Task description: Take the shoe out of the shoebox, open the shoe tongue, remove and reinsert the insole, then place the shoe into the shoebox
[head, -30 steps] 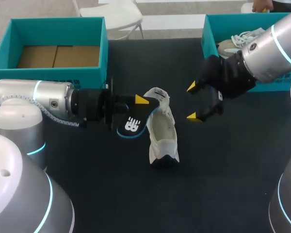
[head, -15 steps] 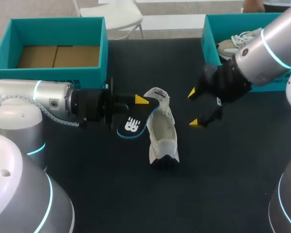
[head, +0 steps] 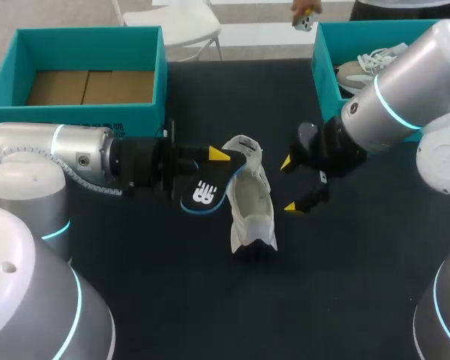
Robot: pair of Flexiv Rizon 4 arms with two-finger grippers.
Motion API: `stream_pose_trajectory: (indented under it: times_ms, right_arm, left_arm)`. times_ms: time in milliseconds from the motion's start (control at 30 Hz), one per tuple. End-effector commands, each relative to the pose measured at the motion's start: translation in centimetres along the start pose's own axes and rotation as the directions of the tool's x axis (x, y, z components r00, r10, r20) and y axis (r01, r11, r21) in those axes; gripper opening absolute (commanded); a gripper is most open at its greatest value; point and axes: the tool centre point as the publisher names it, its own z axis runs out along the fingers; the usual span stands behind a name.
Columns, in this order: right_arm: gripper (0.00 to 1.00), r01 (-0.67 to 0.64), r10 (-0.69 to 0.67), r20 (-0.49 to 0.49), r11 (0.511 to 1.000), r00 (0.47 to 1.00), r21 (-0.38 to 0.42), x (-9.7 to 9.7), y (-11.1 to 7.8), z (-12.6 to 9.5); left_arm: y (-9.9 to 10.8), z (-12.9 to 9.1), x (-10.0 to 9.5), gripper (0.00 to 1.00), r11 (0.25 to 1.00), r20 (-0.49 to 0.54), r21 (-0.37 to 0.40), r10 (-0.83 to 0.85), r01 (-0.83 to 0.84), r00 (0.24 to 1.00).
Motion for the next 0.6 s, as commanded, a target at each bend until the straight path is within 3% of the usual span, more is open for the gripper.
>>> stream_pose_trajectory:
  times_ms: [33,600]
  right_arm:
    - [1.00,0.011,-0.012,-0.015,1.000,1.000,-0.018,-1.08,-0.36,2.06]
    - [1.00,-0.005,0.004,-0.032,1.000,0.999,-0.014,-1.19,-0.71,2.26]
  left_arm:
    - [-0.04,0.05,0.07,0.00,1.000,0.001,-0.002,0.001,-0.001,1.000]
    - [-0.04,0.05,0.07,0.00,1.000,0.001,-0.002,0.001,-0.001,1.000]
